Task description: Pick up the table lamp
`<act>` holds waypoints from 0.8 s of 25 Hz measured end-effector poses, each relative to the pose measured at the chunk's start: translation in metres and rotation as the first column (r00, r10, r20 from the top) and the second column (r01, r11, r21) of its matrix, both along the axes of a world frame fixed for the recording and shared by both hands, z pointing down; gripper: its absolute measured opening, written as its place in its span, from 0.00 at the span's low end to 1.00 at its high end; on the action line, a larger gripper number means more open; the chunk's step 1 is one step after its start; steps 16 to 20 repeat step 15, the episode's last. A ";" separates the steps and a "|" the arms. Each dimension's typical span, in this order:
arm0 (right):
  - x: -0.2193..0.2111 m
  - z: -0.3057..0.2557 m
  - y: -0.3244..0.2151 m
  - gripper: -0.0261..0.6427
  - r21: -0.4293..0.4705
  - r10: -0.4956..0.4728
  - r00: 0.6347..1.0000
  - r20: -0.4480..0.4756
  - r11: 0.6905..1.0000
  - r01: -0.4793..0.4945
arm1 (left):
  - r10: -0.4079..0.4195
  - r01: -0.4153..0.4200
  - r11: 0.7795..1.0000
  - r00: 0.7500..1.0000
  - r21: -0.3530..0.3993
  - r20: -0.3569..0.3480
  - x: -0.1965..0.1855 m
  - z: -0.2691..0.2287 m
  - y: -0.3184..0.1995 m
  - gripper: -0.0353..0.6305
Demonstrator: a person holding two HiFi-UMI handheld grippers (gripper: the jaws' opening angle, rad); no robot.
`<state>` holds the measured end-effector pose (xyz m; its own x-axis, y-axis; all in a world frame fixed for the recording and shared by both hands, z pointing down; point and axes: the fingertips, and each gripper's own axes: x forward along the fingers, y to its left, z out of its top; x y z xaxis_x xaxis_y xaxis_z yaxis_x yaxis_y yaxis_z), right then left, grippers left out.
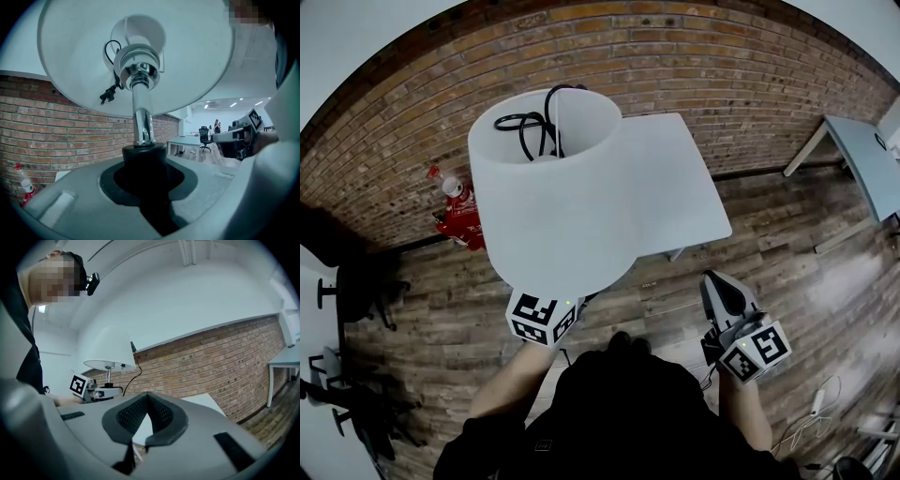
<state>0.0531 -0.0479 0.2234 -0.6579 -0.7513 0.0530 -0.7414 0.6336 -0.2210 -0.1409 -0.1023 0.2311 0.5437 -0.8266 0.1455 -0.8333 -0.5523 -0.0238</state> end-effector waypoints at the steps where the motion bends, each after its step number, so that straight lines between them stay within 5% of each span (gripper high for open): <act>1: -0.003 -0.002 -0.001 0.05 0.011 -0.006 1.000 -0.003 1.000 0.006 | -0.001 0.001 1.000 1.000 0.000 -0.001 -0.001 0.000 -0.001 0.19; 20: -0.006 -0.004 -0.009 0.05 0.020 -0.021 0.999 -0.027 1.000 0.021 | -0.025 0.025 0.999 1.000 0.025 -0.008 -0.010 -0.002 -0.013 0.19</act>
